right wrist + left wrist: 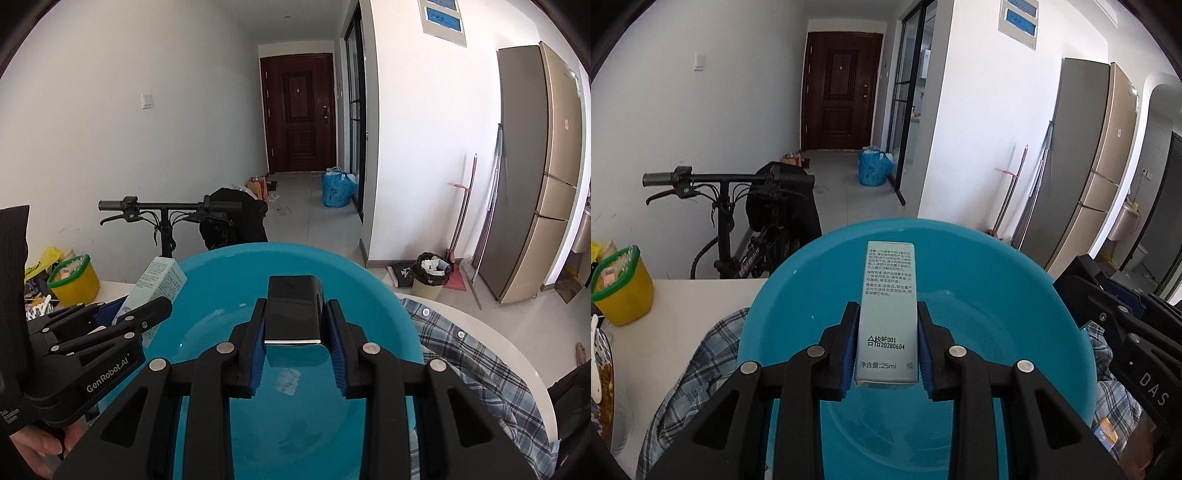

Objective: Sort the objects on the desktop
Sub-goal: 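Lift the pale green box and black case and carry both over the teal basin, then open the left tool to drop the green box while the right tool drops the black case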

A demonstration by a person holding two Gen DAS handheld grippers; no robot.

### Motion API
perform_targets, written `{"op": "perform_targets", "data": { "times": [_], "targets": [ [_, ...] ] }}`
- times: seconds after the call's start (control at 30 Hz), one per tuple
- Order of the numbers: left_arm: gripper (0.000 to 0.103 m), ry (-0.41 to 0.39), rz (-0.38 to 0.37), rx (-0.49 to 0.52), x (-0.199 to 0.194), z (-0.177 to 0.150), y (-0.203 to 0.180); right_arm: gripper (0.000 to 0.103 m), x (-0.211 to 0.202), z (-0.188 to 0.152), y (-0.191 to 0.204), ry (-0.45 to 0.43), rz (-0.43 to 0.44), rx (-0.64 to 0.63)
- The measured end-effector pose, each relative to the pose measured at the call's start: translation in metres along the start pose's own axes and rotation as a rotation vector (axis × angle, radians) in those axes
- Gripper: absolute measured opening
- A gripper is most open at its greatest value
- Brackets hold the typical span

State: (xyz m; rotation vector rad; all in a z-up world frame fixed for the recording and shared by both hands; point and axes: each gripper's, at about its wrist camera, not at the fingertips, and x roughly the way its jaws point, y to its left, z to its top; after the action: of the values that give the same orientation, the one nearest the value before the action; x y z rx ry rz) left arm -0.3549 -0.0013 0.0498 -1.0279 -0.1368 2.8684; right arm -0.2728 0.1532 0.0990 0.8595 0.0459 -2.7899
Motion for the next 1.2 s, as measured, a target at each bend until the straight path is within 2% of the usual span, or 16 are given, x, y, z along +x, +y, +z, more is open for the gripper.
{"op": "perform_targets", "data": {
  "times": [0.4,0.53,0.87,1.2],
  "targets": [
    [0.031,0.189,0.01,-0.04,0.043,-0.016,0.014,0.029,0.046,-0.019,-0.001,0.167,-0.018,-0.006],
    [0.031,0.199,0.029,-0.033,0.046,-0.019,0.015,0.029,0.05,-0.024,-0.001,0.198,-0.014,-0.012],
    [0.031,0.276,0.007,-0.048,0.06,-0.023,0.02,0.029,0.065,-0.037,0.003,0.275,-0.009,-0.045],
    [0.031,0.31,0.014,-0.014,0.062,-0.028,0.012,0.029,0.066,-0.039,0.003,0.289,0.002,-0.045]
  ]
}}
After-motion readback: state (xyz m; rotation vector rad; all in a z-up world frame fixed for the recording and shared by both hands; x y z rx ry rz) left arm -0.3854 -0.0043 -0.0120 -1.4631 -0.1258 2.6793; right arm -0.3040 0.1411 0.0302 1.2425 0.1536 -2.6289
